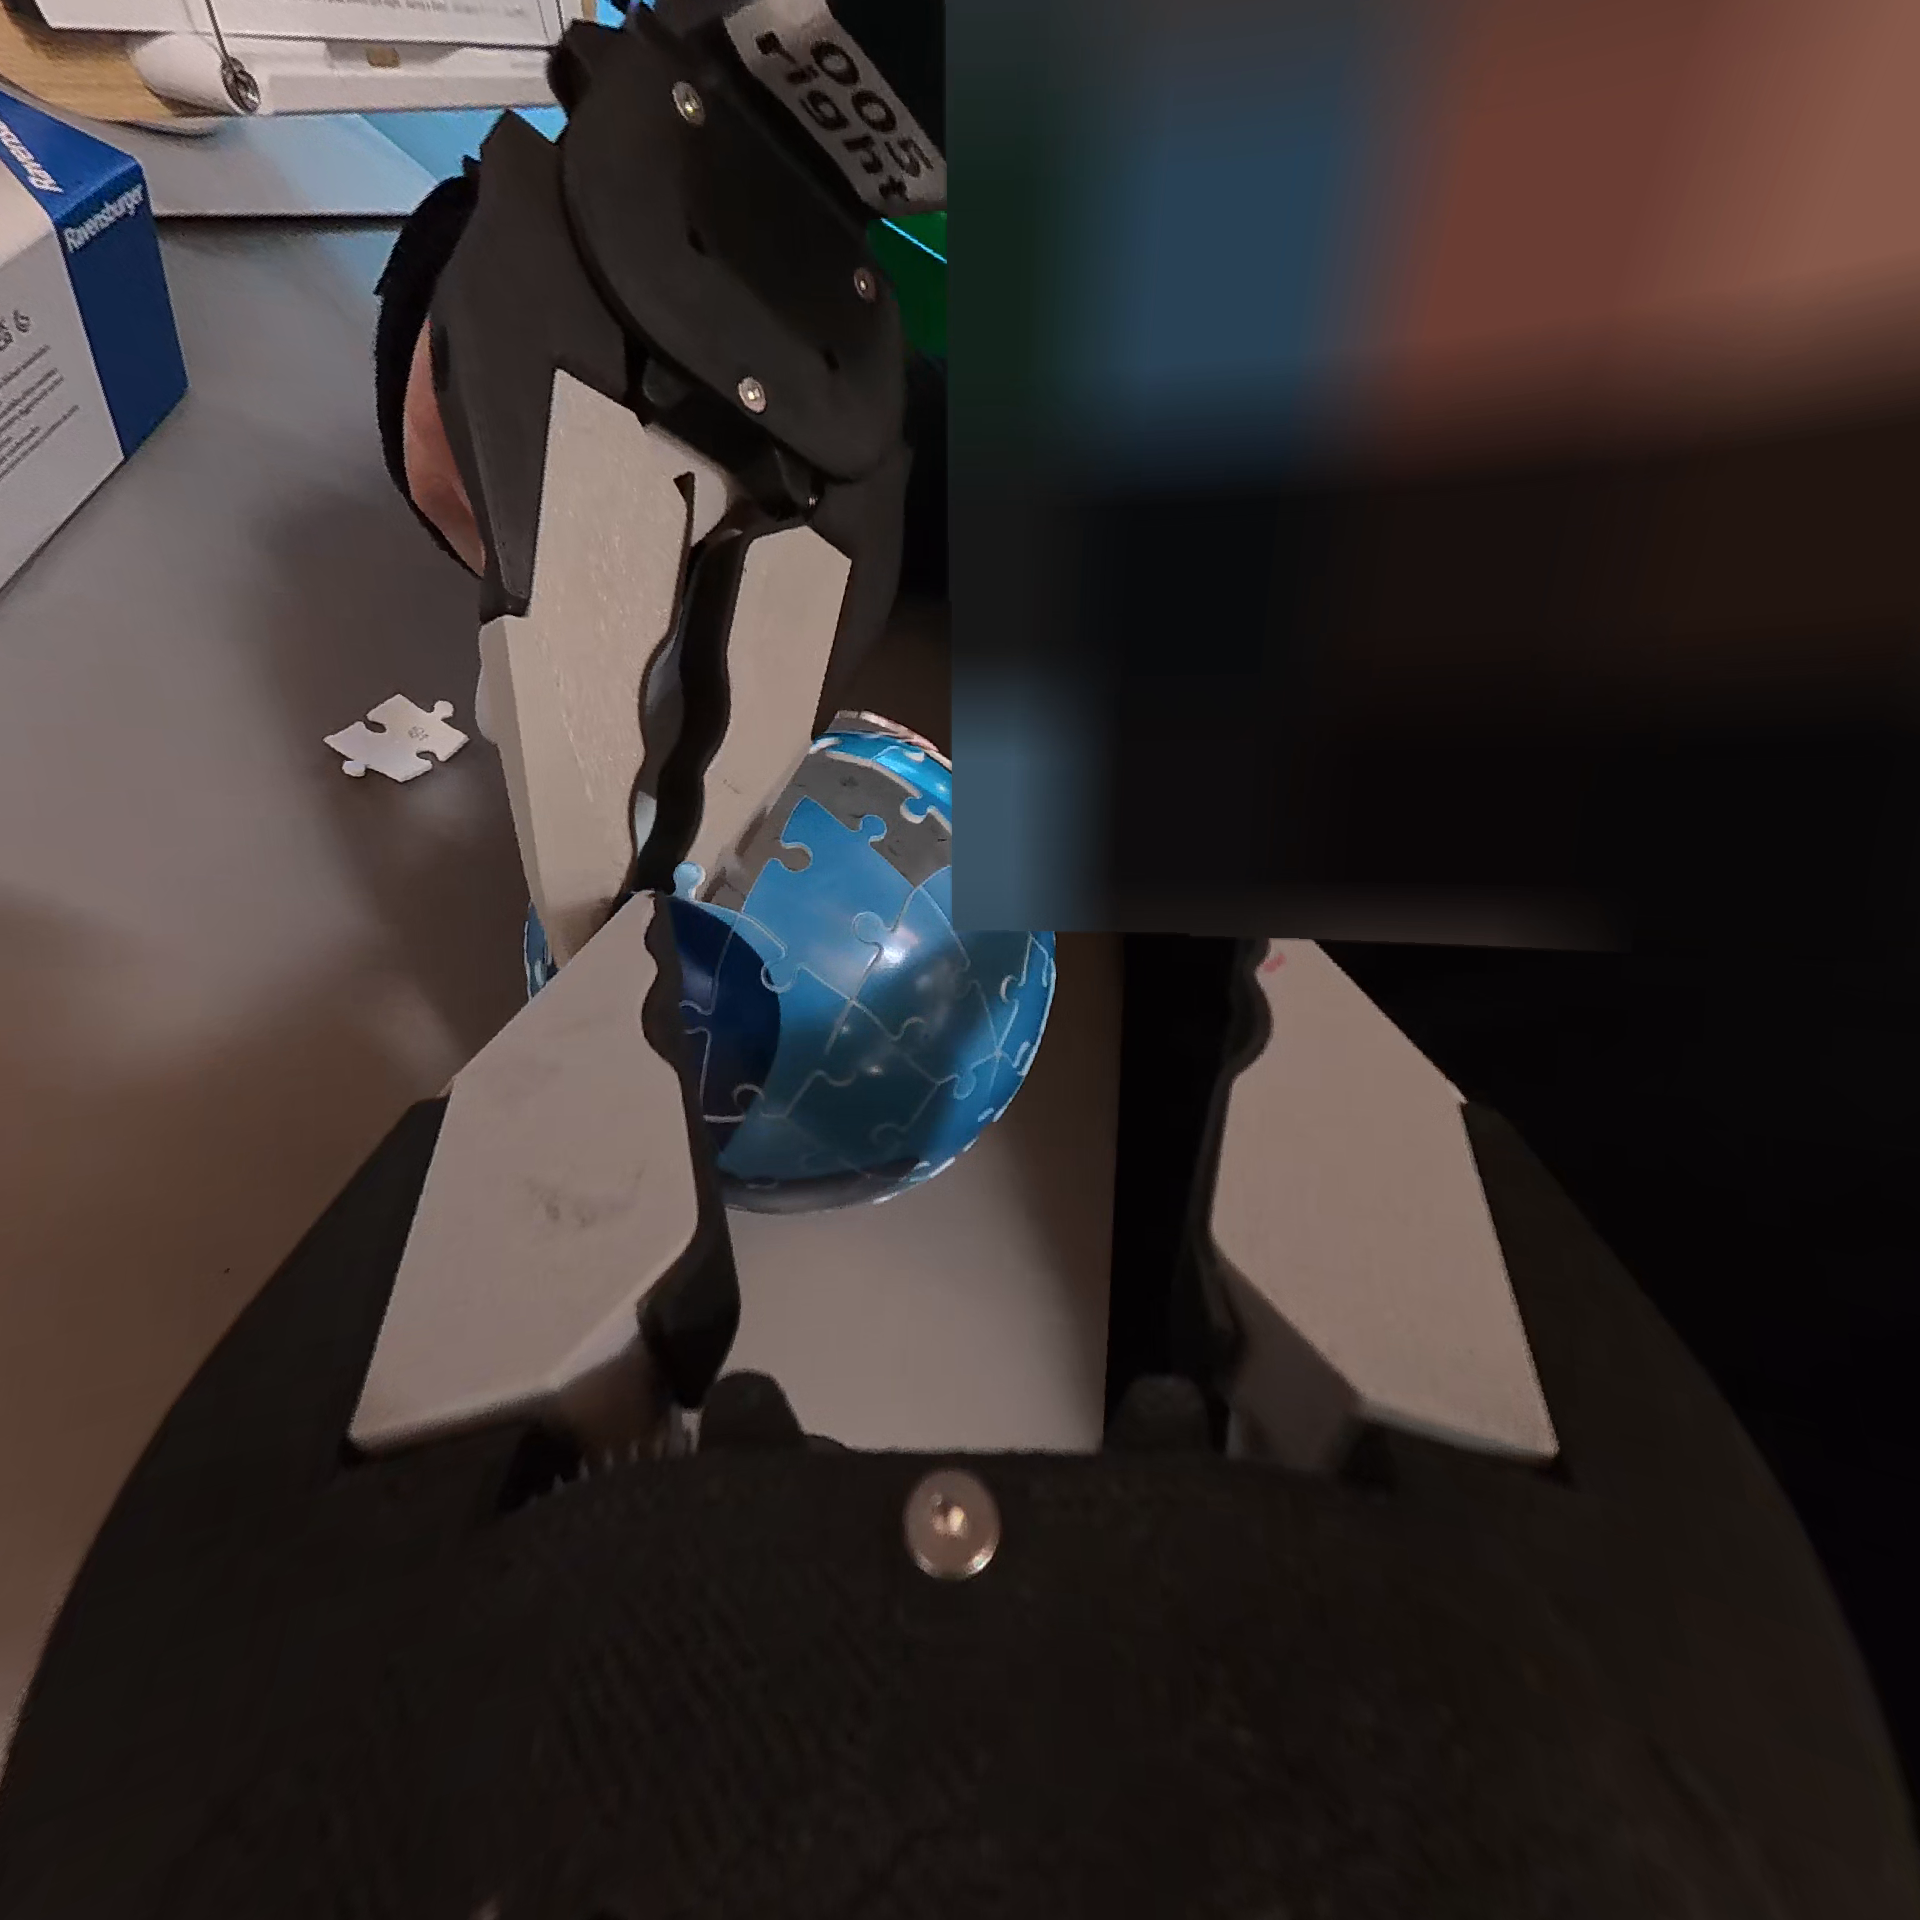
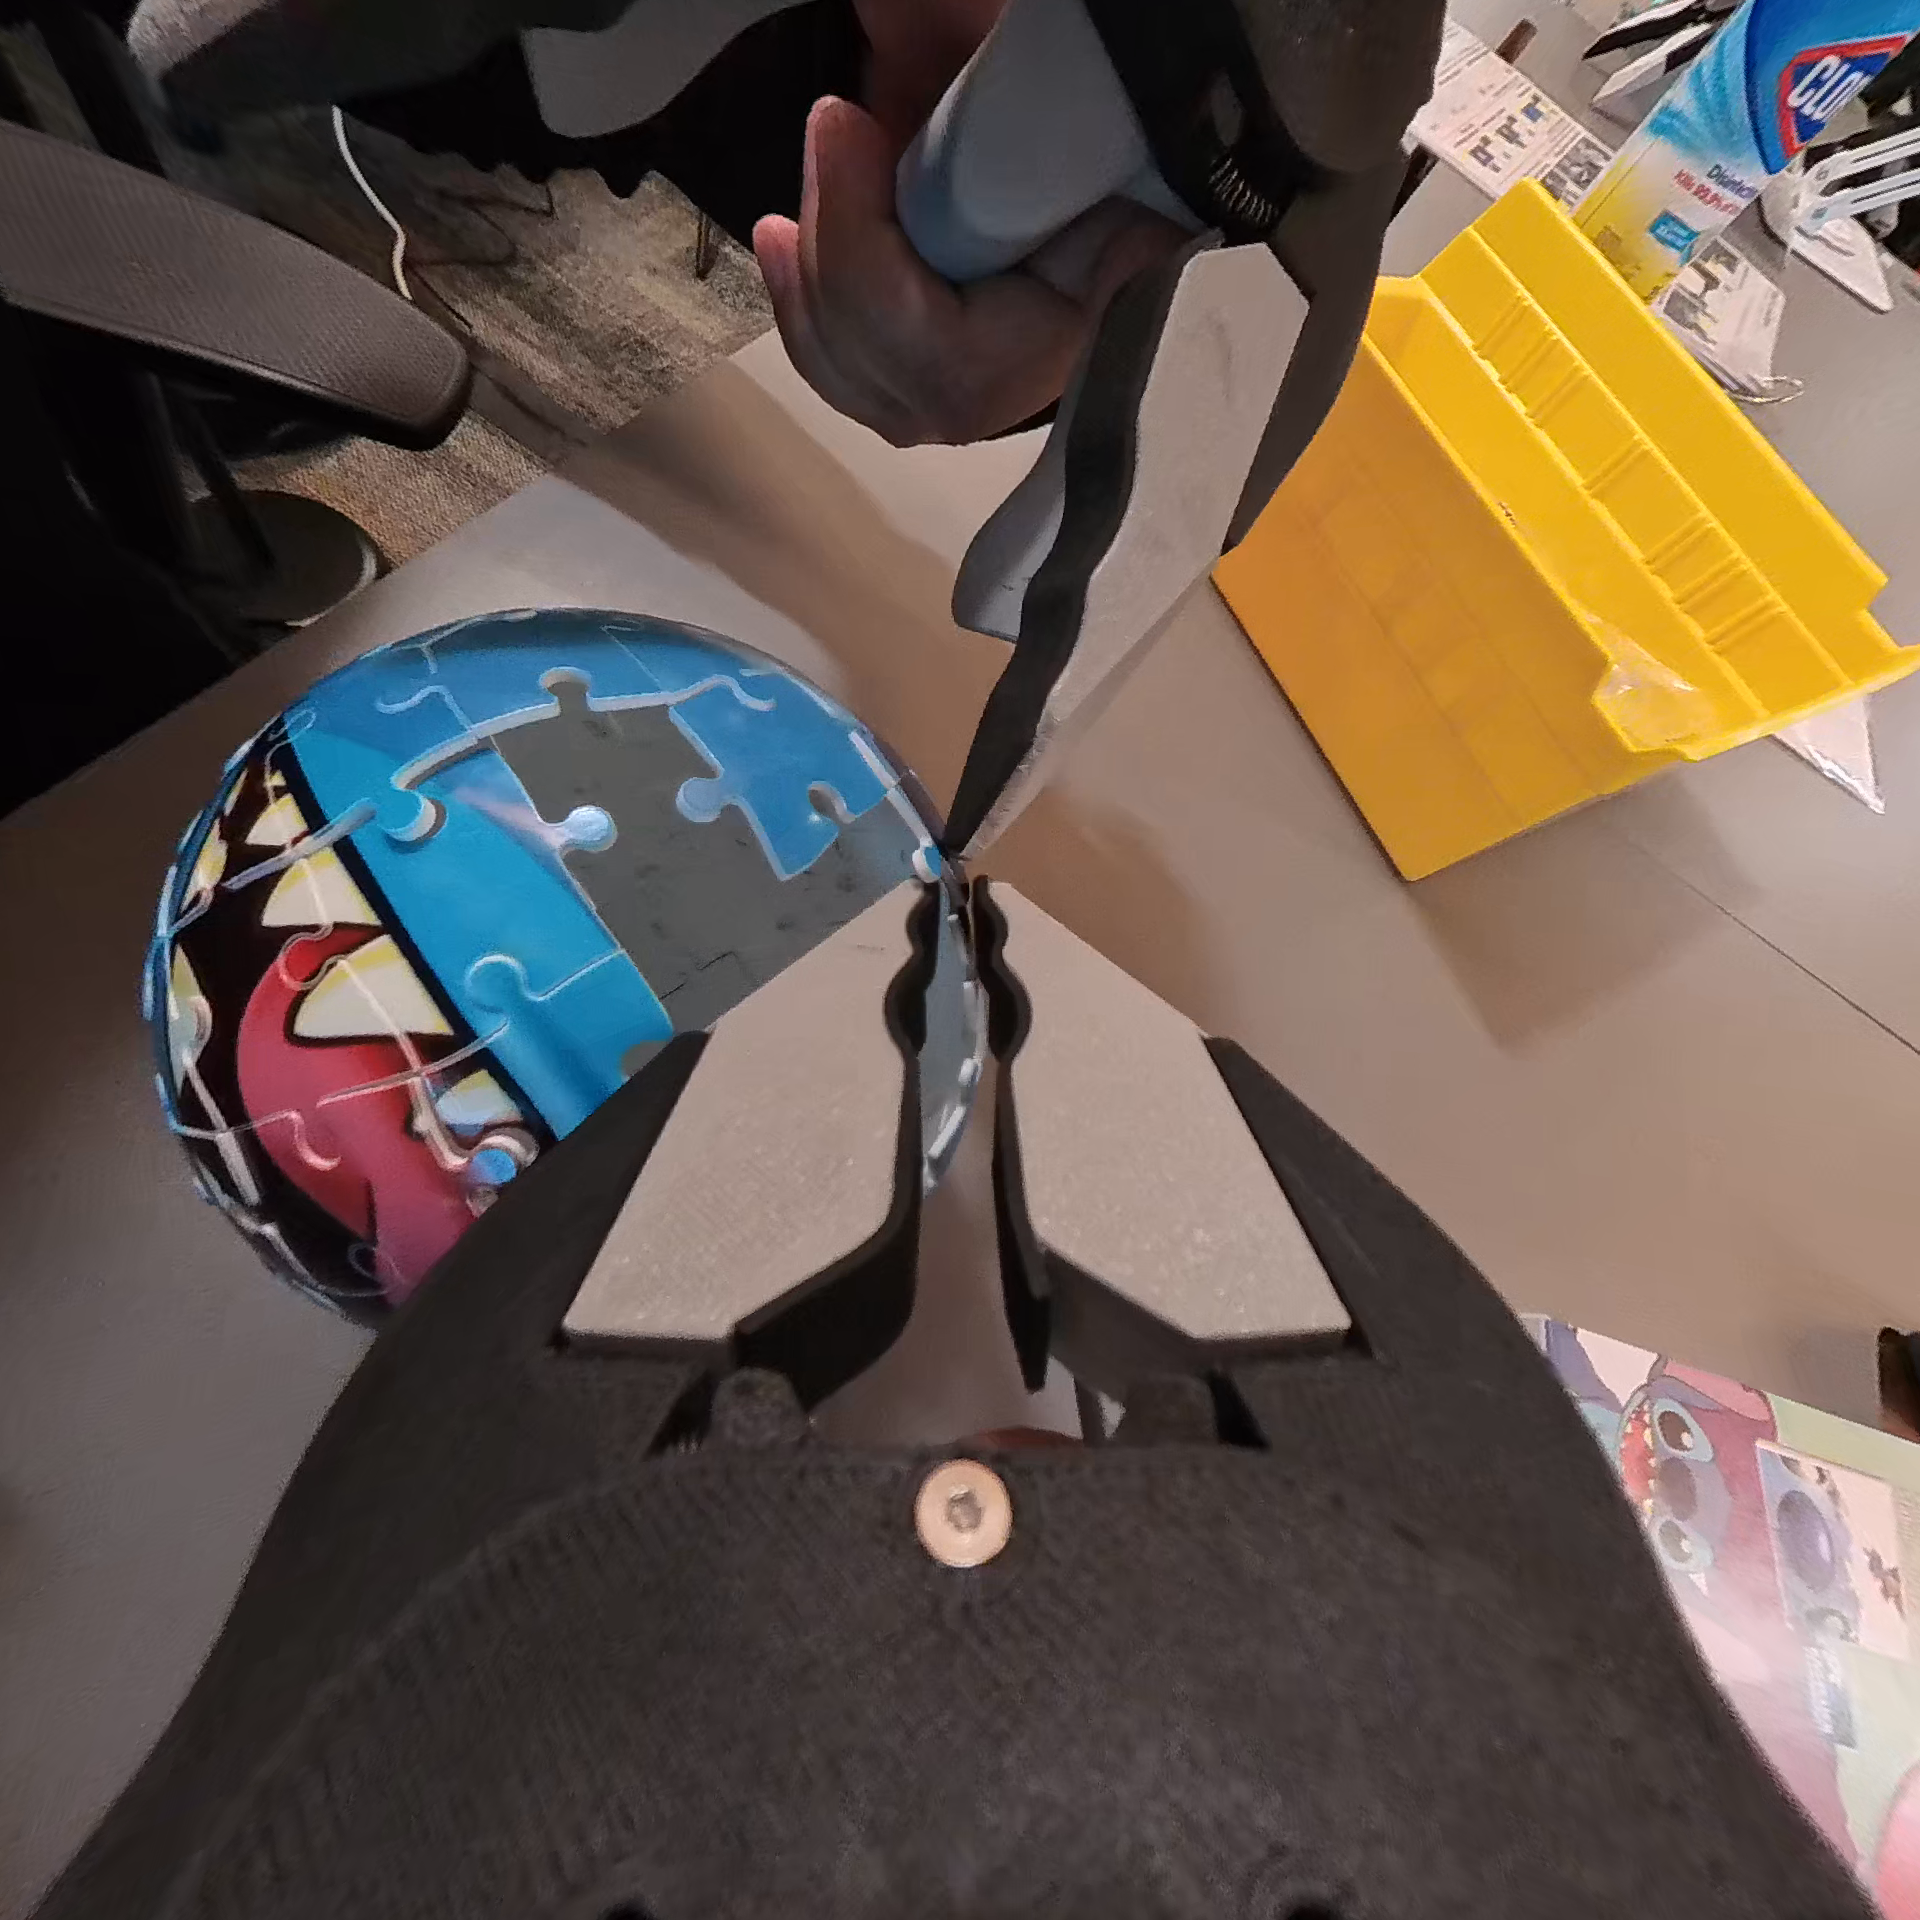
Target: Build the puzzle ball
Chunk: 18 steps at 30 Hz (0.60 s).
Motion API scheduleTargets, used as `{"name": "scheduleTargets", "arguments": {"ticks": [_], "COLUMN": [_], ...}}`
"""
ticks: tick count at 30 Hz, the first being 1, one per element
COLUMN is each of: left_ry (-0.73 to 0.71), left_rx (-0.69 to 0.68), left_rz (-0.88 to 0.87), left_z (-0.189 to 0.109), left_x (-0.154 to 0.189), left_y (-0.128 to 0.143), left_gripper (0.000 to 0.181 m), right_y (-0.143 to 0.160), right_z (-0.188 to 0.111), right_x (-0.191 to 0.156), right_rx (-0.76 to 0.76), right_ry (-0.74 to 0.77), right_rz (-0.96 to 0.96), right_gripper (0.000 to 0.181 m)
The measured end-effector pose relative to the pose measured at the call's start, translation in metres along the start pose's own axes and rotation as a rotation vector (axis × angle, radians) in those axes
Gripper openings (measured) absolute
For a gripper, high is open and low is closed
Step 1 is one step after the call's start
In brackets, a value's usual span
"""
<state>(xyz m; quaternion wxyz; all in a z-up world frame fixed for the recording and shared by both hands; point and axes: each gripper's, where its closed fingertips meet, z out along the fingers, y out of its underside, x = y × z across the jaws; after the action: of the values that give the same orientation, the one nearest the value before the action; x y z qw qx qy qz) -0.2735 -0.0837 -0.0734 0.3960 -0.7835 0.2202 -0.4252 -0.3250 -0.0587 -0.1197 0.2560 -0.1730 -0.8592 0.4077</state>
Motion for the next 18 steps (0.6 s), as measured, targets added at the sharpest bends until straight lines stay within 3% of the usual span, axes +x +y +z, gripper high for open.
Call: {"name": "scheduleTargets", "arguments": {"ticks": [18], "left_ry": [-0.011], "left_rx": [0.043], "left_rz": [-0.022], "left_z": [0.0006], "left_x": [0.0009], "left_y": [0.0003], "left_gripper": [0.104], "right_y": [-0.0058], "right_z": [0.0014], "right_x": [-0.0028], "right_rx": [0.071], "right_ry": [0.037], "right_rz": [-0.078], "right_gripper": [0.001]}}
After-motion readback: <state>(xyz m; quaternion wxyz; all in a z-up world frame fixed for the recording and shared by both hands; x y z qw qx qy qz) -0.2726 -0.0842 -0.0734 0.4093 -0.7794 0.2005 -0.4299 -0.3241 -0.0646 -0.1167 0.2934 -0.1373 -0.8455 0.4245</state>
